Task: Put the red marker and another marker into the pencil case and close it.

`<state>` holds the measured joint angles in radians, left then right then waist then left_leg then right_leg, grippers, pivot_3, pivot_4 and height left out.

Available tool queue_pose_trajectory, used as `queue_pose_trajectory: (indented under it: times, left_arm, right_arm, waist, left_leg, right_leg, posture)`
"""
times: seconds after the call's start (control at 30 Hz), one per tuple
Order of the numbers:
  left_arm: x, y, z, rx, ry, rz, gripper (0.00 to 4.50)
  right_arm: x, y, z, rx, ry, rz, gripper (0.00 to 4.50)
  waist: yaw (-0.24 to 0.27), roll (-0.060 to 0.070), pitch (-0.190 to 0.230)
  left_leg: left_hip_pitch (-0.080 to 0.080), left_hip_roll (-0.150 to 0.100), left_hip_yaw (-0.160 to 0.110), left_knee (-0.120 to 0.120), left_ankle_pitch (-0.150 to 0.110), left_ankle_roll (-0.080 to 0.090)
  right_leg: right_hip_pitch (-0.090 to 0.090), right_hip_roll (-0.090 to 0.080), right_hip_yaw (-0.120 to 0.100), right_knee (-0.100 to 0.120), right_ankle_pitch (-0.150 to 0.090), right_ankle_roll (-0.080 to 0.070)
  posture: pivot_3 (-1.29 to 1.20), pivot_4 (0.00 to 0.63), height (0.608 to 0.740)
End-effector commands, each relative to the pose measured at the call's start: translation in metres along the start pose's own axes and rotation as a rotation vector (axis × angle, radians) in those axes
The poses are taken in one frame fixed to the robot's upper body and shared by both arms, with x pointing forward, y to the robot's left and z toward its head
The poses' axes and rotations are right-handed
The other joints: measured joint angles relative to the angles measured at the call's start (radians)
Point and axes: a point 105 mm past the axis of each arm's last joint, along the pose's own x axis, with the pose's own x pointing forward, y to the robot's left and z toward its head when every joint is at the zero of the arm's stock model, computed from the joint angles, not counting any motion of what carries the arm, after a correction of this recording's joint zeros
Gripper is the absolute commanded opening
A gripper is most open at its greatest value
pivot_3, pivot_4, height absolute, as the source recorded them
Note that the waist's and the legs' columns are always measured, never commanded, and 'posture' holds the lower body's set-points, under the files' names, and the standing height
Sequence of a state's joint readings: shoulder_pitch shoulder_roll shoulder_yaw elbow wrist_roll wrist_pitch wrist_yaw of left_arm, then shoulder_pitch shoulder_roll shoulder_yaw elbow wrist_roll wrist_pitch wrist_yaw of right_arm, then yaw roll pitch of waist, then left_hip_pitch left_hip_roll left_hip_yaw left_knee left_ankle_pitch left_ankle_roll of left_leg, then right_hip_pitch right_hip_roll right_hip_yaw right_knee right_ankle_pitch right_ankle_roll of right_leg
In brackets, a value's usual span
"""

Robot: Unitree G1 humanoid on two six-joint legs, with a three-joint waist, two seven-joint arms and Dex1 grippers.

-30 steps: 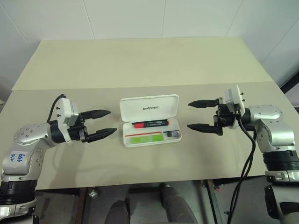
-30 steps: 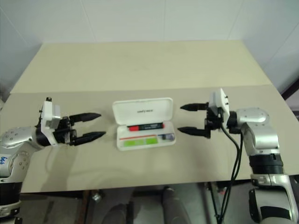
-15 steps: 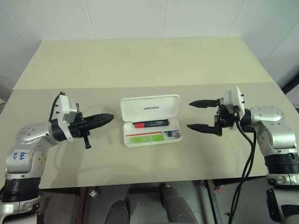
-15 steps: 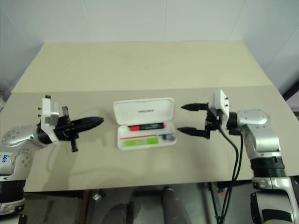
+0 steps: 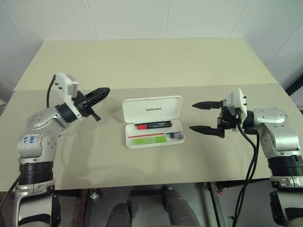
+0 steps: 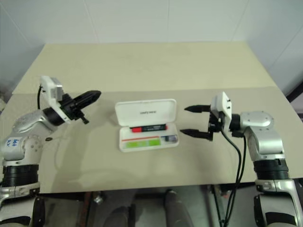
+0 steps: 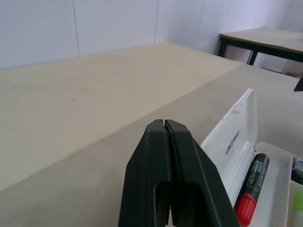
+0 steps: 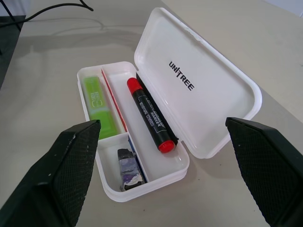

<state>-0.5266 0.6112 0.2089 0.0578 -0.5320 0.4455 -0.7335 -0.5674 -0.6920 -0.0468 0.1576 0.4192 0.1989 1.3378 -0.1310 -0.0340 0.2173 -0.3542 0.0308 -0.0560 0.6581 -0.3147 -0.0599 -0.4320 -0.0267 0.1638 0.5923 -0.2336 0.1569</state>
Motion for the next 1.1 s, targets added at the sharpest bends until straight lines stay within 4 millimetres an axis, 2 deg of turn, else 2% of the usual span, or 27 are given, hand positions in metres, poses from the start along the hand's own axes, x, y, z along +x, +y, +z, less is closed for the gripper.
queue_pose_trajectory:
  times: [0.03,0.27,0.4,0.7,0.8,0.9,1.1]
  left_arm:
    - [0.009,-0.001,-0.001,0.046,0.024,-0.018,0.04]
    - [0.021,-0.011,-0.014,0.064,0.09,-0.092,0.04]
    - [0.028,-0.019,-0.012,0.061,0.069,-0.142,0.04]
    - [0.024,-0.024,-0.013,0.106,0.061,-0.199,0.04]
    - [0.02,-0.028,-0.012,0.143,0.067,-0.236,0.04]
    - [0.019,-0.036,-0.008,0.173,0.061,-0.289,0.04]
    - [0.019,-0.058,-0.009,0.212,0.08,-0.416,0.04]
  right_arm:
    - [0.0,0.0,0.012,-0.049,-0.023,-0.006,4.5]
    - [0.001,0.002,0.014,-0.052,-0.03,-0.013,4.5]
    - [0.004,0.004,0.016,-0.051,-0.044,-0.013,4.5]
    - [0.004,0.004,0.02,-0.026,-0.068,-0.014,4.5]
    - [0.0,0.003,0.027,0.069,-0.103,-0.007,4.5]
    - [-0.006,0.003,0.034,0.162,-0.114,0.018,4.5]
    - [-0.018,-0.003,0.032,0.149,-0.082,-0.015,4.5]
  waist:
    - [0.0,0.0,0.0]
    - [0.001,0.0,0.0]
    - [0.005,0.0,0.0]
    - [0.016,0.0,0.0]
    - [0.022,0.0,0.0]
    - [0.024,0.0,0.0]
    - [0.033,0.0,0.0]
  left_leg:
    - [0.0,0.0,0.0,0.0,0.0,0.0]
    - [0.0,0.0,0.0,0.0,0.0,0.0]
    - [0.0,0.0,0.0,0.0,0.0,0.0]
    - [0.0,0.0,0.0,0.0,0.0,0.0]
    - [0.0,0.0,0.0,0.0,0.0,0.0]
    - [0.0,0.0,0.0,0.0,0.0,0.0]
    - [0.0,0.0,0.0,0.0,0.0,0.0]
  right_leg:
    - [0.0,0.0,0.0,0.0,0.0,0.0]
    - [0.0,0.0,0.0,0.0,0.0,0.0]
    - [0.0,0.0,0.0,0.0,0.0,0.0]
    - [0.0,0.0,0.0,0.0,0.0,0.0]
    - [0.0,0.0,0.0,0.0,0.0,0.0]
    - [0.0,0.0,0.0,0.0,0.0,0.0]
    - [0.0,0.0,0.0,-0.001,0.0,0.0]
  posture:
    - [0.0,0.15,0.74]
    - [0.0,0.15,0.74]
    - [0.0,0.15,0.74]
    - [0.0,0.15,0.74]
    - [0.0,0.15,0.74]
    - [0.0,0.15,0.74]
    - [0.0,0.15,0.74]
